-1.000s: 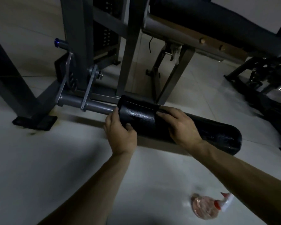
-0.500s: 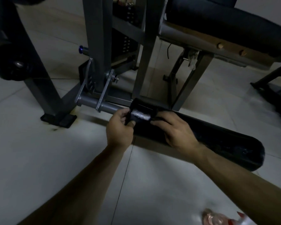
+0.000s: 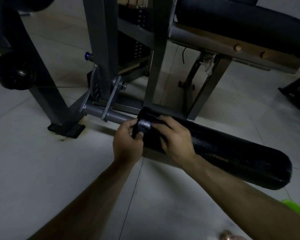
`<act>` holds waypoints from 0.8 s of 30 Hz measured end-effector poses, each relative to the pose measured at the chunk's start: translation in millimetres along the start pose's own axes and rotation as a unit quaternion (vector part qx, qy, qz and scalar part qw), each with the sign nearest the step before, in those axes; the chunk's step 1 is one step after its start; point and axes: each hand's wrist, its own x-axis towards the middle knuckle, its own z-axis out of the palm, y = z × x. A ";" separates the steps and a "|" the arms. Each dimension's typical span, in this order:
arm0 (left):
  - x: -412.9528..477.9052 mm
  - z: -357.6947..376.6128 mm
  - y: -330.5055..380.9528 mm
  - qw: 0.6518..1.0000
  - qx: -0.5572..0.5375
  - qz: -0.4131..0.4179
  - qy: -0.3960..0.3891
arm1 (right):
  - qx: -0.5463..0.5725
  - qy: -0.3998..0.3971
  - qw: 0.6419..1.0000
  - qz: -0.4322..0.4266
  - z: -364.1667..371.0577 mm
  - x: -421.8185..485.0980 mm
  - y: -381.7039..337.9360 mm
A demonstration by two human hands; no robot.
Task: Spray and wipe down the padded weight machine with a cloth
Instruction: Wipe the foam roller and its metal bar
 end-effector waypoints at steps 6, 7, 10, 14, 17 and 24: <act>-7.7 9.7 10.8 0.968 0.197 0.158 0.013 | -0.003 -0.044 0.998 -0.044 -2.6 16.8 -0.1; -10.4 16.2 15.5 0.952 0.232 0.199 -0.005 | -0.015 -0.042 0.998 -0.042 -12.9 2.1 10.4; -20.7 36.8 27.3 0.911 0.299 0.270 -0.089 | -0.053 -0.031 0.998 -0.006 -47.5 -49.6 48.4; -32.0 63.0 34.3 0.888 0.342 0.270 -0.147 | -0.077 -0.004 0.995 0.071 -95.0 -115.7 86.6; -32.2 70.3 32.7 0.884 0.362 0.267 -0.128 | -0.062 0.046 0.988 0.134 -98.6 -127.1 84.7; -30.2 75.1 31.2 0.895 0.344 0.265 -0.098 | -0.007 0.026 0.998 0.056 -28.1 -49.0 37.2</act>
